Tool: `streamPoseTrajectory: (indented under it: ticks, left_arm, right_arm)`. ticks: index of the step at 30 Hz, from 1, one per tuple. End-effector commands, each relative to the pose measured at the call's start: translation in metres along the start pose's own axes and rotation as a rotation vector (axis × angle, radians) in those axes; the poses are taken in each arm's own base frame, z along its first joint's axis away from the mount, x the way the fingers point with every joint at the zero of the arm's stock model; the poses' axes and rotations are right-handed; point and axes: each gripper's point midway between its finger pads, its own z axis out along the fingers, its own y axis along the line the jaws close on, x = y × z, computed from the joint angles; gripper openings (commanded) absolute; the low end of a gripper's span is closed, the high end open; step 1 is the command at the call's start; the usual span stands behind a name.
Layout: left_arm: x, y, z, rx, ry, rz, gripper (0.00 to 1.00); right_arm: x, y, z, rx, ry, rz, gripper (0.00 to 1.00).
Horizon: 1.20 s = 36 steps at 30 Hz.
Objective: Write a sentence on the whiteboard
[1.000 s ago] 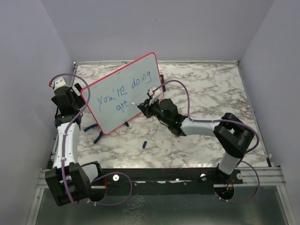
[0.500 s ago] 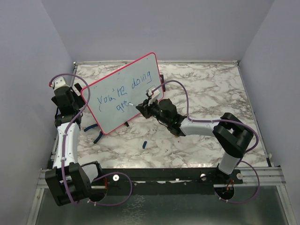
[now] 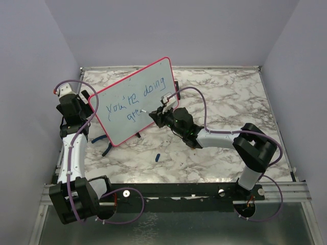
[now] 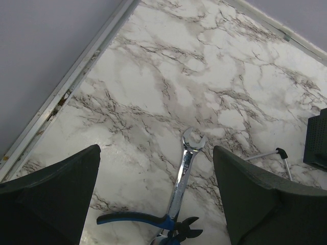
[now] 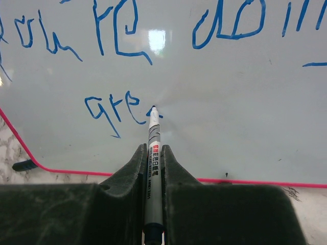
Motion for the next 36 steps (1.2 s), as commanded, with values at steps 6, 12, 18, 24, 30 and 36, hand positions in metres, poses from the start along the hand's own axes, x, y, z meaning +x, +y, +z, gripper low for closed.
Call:
streamPoseTrajectory:
  ticks: [6,12,18,24,30,36]
  left_arm:
    - [0.001,-0.013,-0.004,0.061,-0.003,0.013,0.92]
    - [0.001,-0.013,-0.005,0.062,-0.005,0.012,0.92]
    - [0.001,-0.013,-0.005,0.063,-0.004,0.013,0.92]
    - [0.001,-0.013,-0.005,0.062,-0.005,0.012,0.92]
    - [0.001,-0.014,-0.005,0.063,-0.005,0.013,0.92]
    - [0.001,-0.014,-0.005,0.064,-0.004,0.013,0.92]
  right_arm:
    - [-0.03,-0.015,0.002,0.084,-0.091,0.008,0.0]
    - [-0.019,-0.018,0.0,0.095,-0.064,0.014,0.0]
    - [0.0,-0.016,-0.002,0.077,-0.019,0.032,0.0]
    - [0.01,-0.017,-0.006,0.079,0.005,0.035,0.0]
    - [0.019,-0.019,-0.009,0.084,0.025,0.037,0.0]
    - [0.017,-0.026,-0.009,0.12,0.017,0.03,0.0]
